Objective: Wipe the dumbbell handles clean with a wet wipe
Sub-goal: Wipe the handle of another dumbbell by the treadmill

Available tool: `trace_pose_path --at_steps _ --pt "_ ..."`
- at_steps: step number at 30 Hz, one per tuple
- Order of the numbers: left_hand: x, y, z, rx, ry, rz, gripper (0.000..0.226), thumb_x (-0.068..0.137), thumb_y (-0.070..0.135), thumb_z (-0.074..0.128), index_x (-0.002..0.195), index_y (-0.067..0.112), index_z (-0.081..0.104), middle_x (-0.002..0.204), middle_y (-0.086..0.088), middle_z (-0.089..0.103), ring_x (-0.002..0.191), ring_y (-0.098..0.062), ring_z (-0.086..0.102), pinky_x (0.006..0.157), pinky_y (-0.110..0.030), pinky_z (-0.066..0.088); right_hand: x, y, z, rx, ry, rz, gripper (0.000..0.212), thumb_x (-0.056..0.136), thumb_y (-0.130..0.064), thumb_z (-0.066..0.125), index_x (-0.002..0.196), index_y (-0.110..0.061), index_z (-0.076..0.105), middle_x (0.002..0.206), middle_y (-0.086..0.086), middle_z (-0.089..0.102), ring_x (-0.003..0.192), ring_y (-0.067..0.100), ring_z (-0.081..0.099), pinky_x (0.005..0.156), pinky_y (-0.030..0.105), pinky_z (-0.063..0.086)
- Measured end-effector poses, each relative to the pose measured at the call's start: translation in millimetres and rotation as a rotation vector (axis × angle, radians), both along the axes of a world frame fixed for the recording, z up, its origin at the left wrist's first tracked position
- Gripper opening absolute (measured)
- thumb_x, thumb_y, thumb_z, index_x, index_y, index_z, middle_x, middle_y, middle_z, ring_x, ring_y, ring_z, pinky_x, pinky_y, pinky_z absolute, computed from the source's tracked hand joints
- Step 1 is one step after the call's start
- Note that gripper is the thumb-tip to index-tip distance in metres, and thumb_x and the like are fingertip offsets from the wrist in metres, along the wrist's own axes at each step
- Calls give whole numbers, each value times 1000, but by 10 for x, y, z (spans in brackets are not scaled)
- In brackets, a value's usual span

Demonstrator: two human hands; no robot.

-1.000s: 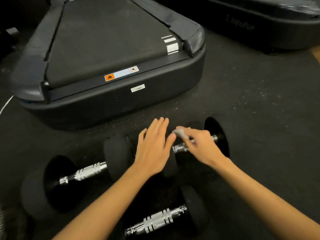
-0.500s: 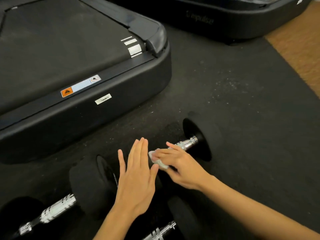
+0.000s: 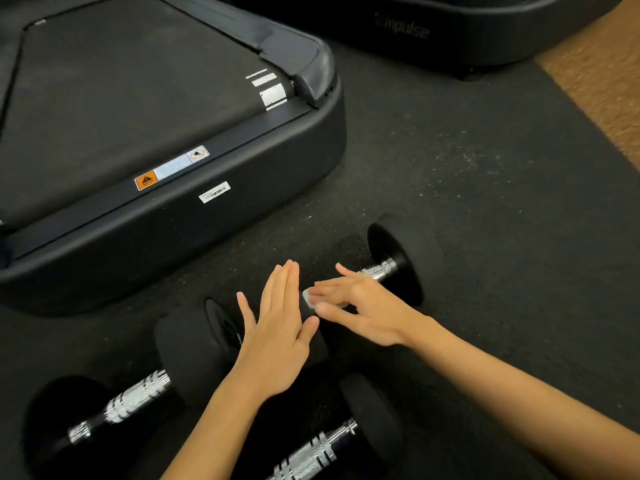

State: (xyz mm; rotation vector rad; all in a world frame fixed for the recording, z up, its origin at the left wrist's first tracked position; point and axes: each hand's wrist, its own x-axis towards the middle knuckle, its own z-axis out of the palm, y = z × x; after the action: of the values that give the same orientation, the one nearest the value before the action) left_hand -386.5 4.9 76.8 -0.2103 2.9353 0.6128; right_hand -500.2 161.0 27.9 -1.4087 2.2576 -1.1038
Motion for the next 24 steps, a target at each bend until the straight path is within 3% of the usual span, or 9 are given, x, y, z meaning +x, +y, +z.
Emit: trace_pose_path --at_steps 3,5,9,12,15,19,24 --pt "0 11 13 -4 -17 5 76 102 32 37 149 27 -23 154 19 -29 139 2 -31 115 -54 -19 -53 -17 19 -54 -154 -63 45 104 -37 35 116 -10 71 123 0 68 120 -2 55 120 21 12" --pt "7 18 9 -5 -12 7 76 102 32 37 149 28 -23 155 18 -28 139 3 -31 115 -54 -18 -90 -4 1 -32 -95 -82 31 100 -28 50 122 -14 67 124 -5 67 118 -4 56 118 20 15" --pt "25 31 5 -10 5 1 76 102 31 37 150 27 -22 157 17 -27 139 3 -31 115 -54 -18 -97 -97 -52 99 120 8 42 87 -25 70 128 -16 63 128 -7 65 120 2 55 118 21 11" --pt "31 38 6 -26 14 0 76 102 31 37 150 26 -22 157 16 -27 139 2 -32 115 -54 -19 -153 -156 -47 105 152 -13 34 91 -31 64 121 -17 67 120 -7 69 112 4 60 118 19 7" --pt "32 28 9 -50 18 1 76 102 33 37 150 26 -21 157 15 -26 141 0 -30 114 -54 -18 -197 -207 -18 100 89 -54 30 94 -38 58 113 -20 72 114 -7 72 106 2 63 121 30 12" --pt "34 19 6 -84 8 -8 75 102 36 34 149 25 -24 158 14 -26 141 -1 -30 114 -55 -18 -228 -176 -43 150 150 -23 34 91 -40 62 119 -22 68 120 -10 69 114 -1 58 119 24 5" --pt "15 47 16 -100 -11 11 77 102 36 35 146 27 -27 157 14 -26 141 -2 -30 114 -58 -17 -212 -280 -7 131 140 -81 28 96 -37 56 109 -19 72 108 -7 73 101 3 64 119 35 18"
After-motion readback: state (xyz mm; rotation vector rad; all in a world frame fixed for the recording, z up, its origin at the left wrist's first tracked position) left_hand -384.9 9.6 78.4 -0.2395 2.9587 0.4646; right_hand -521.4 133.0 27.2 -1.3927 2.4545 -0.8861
